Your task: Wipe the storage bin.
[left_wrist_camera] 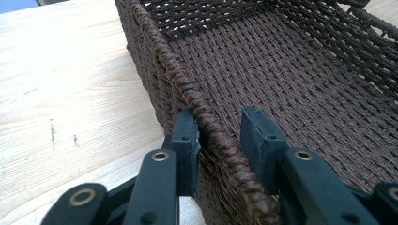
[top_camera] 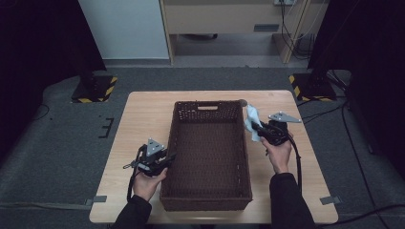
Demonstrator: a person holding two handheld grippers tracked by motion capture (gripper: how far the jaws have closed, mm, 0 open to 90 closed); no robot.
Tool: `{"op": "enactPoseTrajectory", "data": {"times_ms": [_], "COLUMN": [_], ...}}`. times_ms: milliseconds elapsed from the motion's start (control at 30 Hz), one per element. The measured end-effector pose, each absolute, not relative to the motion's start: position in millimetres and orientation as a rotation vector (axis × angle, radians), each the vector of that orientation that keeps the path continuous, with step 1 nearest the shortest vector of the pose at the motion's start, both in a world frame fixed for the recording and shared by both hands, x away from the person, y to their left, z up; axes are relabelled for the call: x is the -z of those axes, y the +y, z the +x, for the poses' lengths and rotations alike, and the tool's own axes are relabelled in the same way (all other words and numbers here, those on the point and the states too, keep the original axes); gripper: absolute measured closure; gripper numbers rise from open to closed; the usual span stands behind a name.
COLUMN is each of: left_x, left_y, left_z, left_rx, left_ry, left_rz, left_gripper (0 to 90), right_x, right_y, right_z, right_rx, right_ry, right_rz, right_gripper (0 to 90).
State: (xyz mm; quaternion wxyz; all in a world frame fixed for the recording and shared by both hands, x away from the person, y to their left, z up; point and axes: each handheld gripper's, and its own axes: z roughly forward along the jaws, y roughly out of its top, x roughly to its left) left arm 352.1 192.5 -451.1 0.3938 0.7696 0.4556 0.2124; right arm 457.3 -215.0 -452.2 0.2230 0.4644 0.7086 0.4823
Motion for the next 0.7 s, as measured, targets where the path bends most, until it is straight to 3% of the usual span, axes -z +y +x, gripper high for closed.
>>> {"op": "enactPoseTrajectory", "data": {"times_ms": [400,700], "left_x": [451,451], "left_y": [193,193], "left_z": [353,353], "left_rx": [-0.536,-0.534], "left_ry": [1.151,1.150], "left_rz": [1.961,1.964], "left_gripper": [66.8,66.7], "right_x": [449,480], "right_y": [-204,-199], "right_z": [494,517], "right_rx": [-1.334,-1.255], "right_ry": [1.940,2.020], "right_rz": [1.254,1.317], "right_gripper": [77.5,78.0]}}
